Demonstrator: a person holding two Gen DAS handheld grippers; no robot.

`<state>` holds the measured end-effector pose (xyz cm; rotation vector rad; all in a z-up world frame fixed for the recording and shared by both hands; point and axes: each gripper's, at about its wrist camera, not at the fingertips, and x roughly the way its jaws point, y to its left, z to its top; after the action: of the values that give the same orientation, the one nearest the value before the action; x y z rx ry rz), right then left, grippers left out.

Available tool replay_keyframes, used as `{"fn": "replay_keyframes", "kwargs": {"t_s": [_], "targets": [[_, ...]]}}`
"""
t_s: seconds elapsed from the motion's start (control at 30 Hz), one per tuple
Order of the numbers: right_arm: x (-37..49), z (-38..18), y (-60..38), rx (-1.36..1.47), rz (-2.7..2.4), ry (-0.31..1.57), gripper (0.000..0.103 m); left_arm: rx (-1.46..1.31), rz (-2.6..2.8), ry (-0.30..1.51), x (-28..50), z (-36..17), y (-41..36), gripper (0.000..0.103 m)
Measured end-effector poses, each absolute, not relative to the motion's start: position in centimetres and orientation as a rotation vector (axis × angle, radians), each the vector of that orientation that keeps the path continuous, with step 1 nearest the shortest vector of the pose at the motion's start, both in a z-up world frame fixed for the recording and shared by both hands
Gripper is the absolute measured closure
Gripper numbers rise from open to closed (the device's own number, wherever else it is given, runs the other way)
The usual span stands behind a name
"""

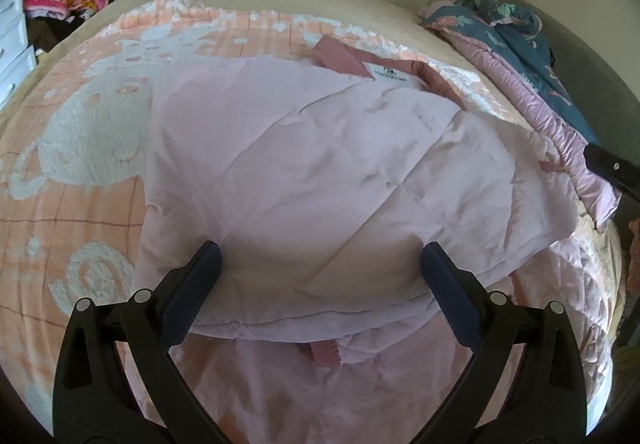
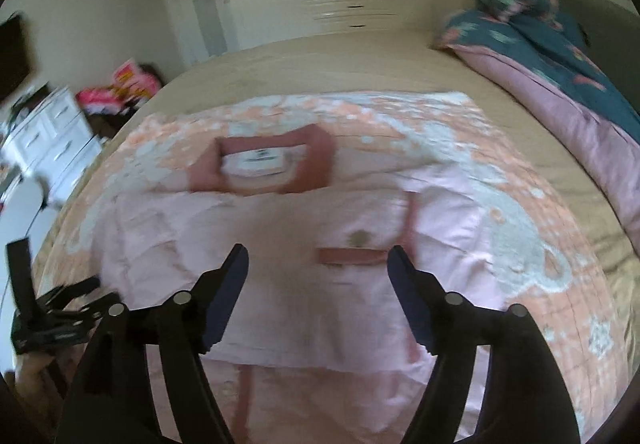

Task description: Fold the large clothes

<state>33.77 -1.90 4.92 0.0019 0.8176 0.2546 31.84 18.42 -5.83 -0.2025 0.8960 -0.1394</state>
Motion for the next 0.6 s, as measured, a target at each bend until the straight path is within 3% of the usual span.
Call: {"fn": "replay_keyframes", "kwargs": {"t_s": [0.33,0.4,0.6], "targets": [[35.6,0.1,4.6,-0.13,0.338,0.989,0.028,-0.209,-0.14,0.895,31.6,-6.0,18.3,0.009],[36.3,-1.8,4.9,-0.146,0.31,1.032,0.02,-0.212,-0.144,0.896,31.7,-6.0,18.4,0.009],[36.6,-4.3,4.5,-0.122,0.303,1.008,0.016,-0.218,-0.146,0.895,31.7,-5.8,18.4,0.01]]}}
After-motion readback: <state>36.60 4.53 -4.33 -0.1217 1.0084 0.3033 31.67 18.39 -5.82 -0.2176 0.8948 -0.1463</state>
